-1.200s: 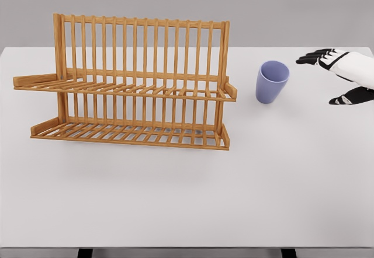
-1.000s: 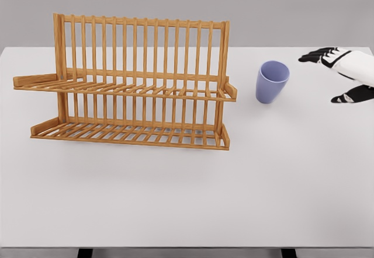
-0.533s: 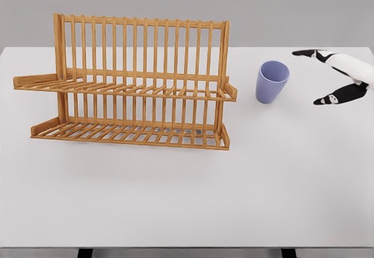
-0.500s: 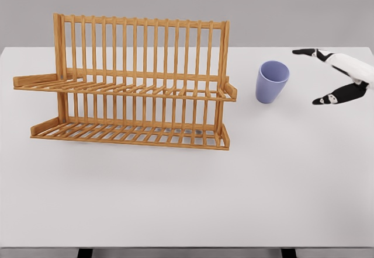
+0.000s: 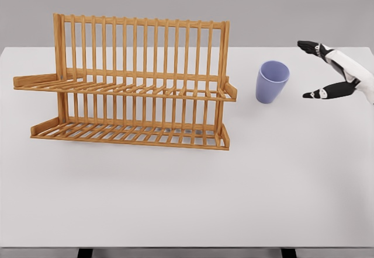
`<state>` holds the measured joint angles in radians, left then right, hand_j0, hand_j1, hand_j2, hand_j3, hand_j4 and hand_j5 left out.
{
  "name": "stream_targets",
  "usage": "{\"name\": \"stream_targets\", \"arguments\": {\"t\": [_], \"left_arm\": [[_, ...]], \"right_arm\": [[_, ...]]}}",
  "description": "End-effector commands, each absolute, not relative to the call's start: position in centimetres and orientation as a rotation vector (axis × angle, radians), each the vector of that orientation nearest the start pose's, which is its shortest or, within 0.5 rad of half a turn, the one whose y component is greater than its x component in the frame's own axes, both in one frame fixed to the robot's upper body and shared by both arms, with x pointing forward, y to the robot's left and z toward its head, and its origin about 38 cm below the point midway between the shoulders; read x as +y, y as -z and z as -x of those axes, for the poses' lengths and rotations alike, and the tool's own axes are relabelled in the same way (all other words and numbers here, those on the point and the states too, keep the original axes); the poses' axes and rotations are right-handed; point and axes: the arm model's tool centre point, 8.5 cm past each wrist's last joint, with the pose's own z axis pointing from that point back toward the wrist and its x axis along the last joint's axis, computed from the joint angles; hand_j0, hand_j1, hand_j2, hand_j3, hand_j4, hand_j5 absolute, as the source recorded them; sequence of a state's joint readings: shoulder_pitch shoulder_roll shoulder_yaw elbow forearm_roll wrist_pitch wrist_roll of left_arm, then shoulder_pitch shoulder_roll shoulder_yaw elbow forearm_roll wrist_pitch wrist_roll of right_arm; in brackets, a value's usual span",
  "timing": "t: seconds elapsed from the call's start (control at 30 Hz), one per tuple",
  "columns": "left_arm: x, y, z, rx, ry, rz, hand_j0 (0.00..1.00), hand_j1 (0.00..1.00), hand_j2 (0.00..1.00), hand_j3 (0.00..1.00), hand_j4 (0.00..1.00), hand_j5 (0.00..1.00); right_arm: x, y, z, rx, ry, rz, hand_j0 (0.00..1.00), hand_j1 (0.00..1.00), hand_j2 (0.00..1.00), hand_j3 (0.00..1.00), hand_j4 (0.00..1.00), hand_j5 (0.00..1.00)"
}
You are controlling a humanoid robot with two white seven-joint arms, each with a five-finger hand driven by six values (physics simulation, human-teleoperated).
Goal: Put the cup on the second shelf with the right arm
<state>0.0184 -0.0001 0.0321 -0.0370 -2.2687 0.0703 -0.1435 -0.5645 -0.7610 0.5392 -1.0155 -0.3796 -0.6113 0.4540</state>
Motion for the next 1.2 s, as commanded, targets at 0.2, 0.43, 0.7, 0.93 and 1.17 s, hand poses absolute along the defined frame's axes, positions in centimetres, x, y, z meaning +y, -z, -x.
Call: {"name": "stream_targets", "arguments": {"t": [0.2,0.43,0.7,0.93,1.17], "left_arm": [[28.2,26.1,0.3,0.286,2.216,-0.07,1.0,1.0,1.0,1.0,1.0,1.0],[28.2,26.1,0.3,0.287,2.215,-0.069,1.0,1.0,1.0,1.0,1.0,1.0],[28.2,26.1,0.3,0.286,2.216,-0.07,1.0,1.0,1.0,1.0,1.0,1.0],[28.2,26.1,0.3,0.287,2.215,-0.069,1.0,1.0,1.0,1.0,1.0,1.0],[28.2,26.1,0.3,0.287,2.215,-0.069,1.0,1.0,1.0,1.0,1.0,1.0]], "right_arm": [[-40.3,-15.0,-47.5,-1.643,-0.787,-0.077,1.0,1.0,1.0,1.0,1.0,1.0],[-40.3,-14.4,-48.5,-1.623,-0.567,-0.129,1.0,1.0,1.0,1.0,1.0,1.0],[-39.6,-12.5,-48.6,-1.576,-0.519,-0.164,1.0,1.0,1.0,1.0,1.0,1.0],[-39.1,-12.2,-48.8,-1.554,-0.505,-0.181,1.0,1.0,1.0,1.0,1.0,1.0],[-39.9,-12.3,-48.3,-1.552,-0.513,-0.164,1.0,1.0,1.0,1.0,1.0,1.0]]}}
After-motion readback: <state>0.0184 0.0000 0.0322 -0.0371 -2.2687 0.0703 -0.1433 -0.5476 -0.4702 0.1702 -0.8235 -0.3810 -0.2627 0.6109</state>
